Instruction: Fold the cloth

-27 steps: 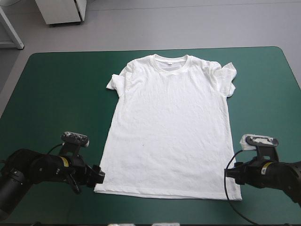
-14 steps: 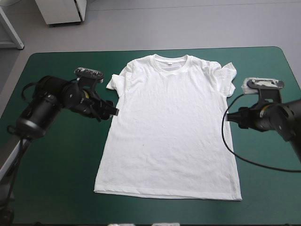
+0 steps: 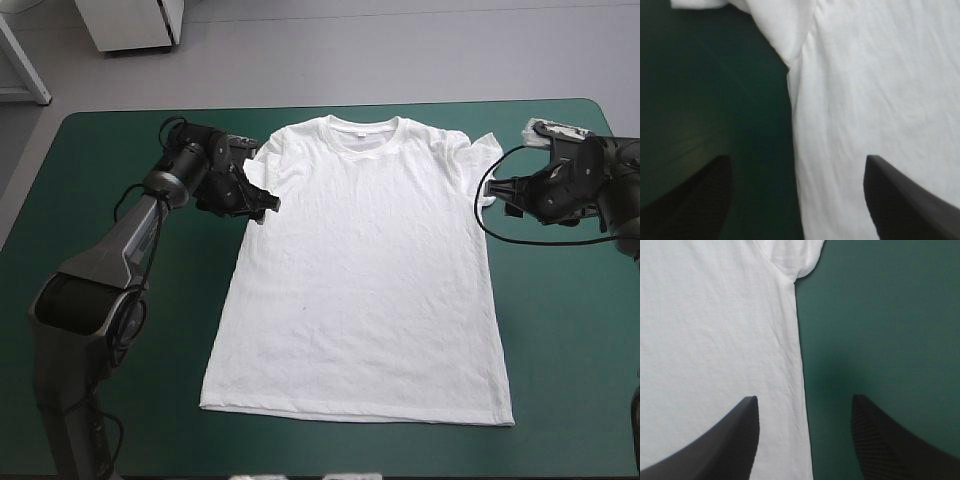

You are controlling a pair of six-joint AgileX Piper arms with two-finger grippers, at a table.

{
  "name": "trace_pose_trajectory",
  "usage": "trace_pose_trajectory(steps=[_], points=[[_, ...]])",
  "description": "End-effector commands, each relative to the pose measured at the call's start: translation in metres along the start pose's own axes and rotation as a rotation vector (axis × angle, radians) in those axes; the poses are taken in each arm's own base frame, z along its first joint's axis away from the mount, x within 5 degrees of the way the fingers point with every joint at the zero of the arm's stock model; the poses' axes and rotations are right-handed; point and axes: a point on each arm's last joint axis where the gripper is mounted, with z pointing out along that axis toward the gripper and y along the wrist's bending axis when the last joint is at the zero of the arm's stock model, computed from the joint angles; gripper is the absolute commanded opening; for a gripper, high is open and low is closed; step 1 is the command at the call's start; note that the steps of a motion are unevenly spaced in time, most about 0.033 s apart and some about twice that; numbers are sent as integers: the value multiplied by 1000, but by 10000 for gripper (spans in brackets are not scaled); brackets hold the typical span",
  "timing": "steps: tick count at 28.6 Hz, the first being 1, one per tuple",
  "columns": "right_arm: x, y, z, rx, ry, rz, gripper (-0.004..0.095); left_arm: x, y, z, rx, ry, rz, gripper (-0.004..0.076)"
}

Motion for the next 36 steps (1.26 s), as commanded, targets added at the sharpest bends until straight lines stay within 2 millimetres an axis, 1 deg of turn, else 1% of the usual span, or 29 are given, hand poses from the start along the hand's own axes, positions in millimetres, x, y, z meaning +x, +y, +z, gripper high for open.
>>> trace_pose_trajectory(steps=[1,6,7,9,12,14,15,16,19,23,27,30,33,36], points=[[-10,0,-23,-17,-120,-9,507,-15,-1,-12,11,-79,-4,526],[-10,0,-23,-17,-120,-9,489,-21,-1,13,12,-43,-6,524],[-10,0,-23,-17,-120,-9,489,-21,-2,18,17,-33,-8,507],[-10,0,-23,-17,-120,-9,489,-20,-3,28,30,-7,-6,426],[-10,0,-23,-17,-120,-11,486,-18,-8,33,78,18,14,251],[-10,0,-23,-17,-120,-11,486,-18,-11,36,103,30,22,77],[-10,0,-23,-17,-120,-11,486,-18,-11,37,105,33,26,13],[-10,0,-23,-17,-120,-11,486,-17,-11,38,105,37,29,-5],[-9,0,-23,-13,-113,-52,486,-16,-12,39,101,54,36,-10],[-10,4,-15,-19,-89,-73,487,-16,-12,39,104,54,35,-10],[-10,8,9,-22,-23,-101,493,-16,-12,39,105,54,35,-10],[-9,16,30,-29,34,-146,532,-16,-12,39,105,54,35,-10],[-9,28,50,-38,51,-194,560,-16,-12,39,108,52,33,-10],[-12,32,69,-36,45,-176,560,-16,-12,39,108,54,33,-10]])
